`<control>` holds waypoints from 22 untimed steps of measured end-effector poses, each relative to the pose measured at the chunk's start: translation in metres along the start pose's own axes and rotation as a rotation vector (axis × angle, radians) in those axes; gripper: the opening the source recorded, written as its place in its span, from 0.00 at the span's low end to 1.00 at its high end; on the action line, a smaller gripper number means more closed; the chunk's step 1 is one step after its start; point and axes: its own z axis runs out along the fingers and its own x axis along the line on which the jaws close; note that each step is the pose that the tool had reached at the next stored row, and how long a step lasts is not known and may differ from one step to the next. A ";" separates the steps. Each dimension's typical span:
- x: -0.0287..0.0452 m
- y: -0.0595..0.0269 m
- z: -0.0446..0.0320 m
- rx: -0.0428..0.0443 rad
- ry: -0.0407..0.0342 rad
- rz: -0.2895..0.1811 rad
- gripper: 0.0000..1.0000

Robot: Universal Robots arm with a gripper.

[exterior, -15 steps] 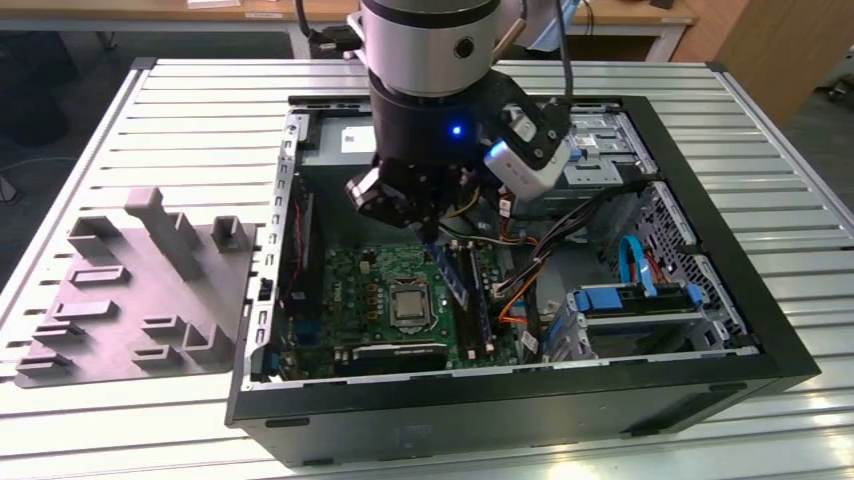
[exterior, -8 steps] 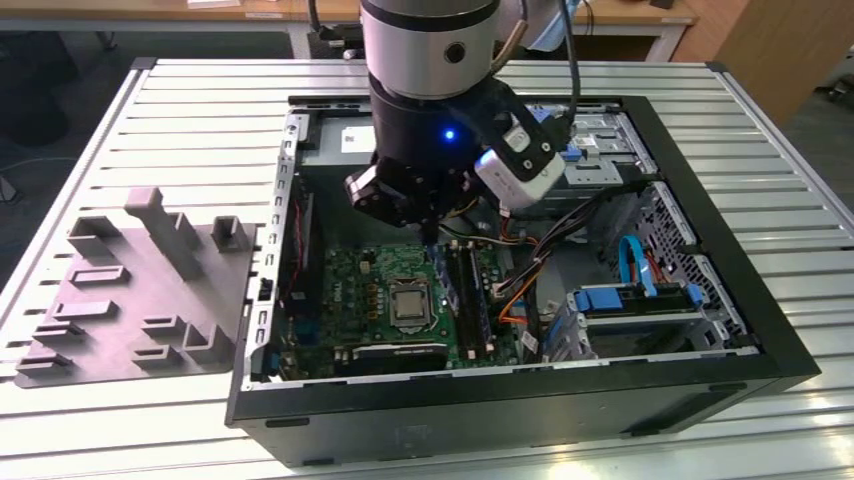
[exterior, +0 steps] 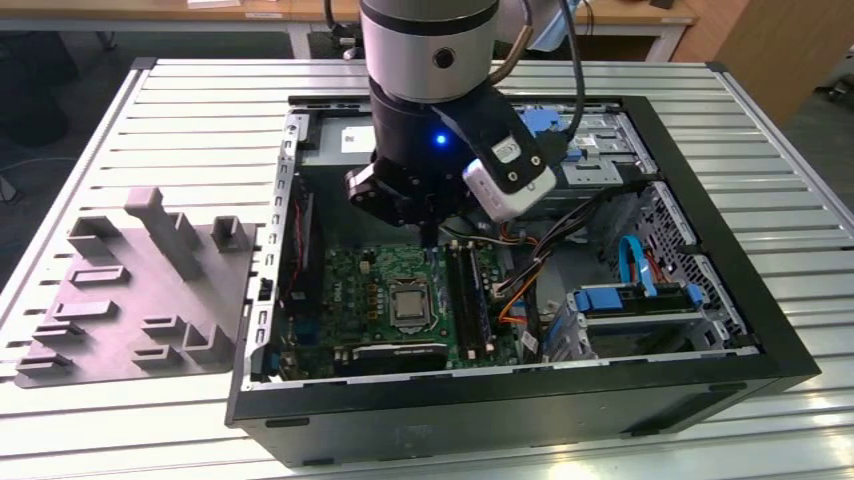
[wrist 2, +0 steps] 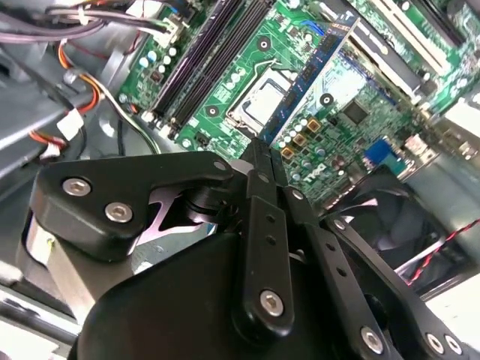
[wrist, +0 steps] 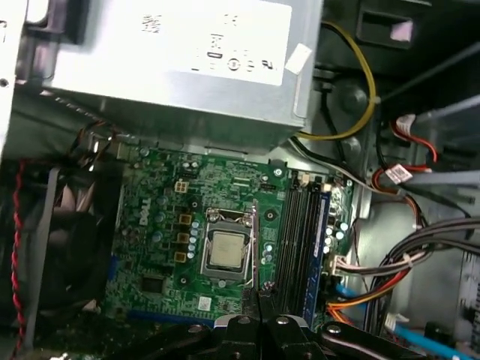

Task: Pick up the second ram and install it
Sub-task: 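Insert the second ram into the second slot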

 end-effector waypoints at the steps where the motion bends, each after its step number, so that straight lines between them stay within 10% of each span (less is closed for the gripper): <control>1: 0.0000 0.0000 0.0005 0.0010 -0.0004 0.019 0.12; 5: 0.0001 0.0000 0.0017 0.0045 -0.0018 0.086 0.12; 22: -0.0232 -0.0027 0.0057 0.0041 -0.0020 0.088 0.12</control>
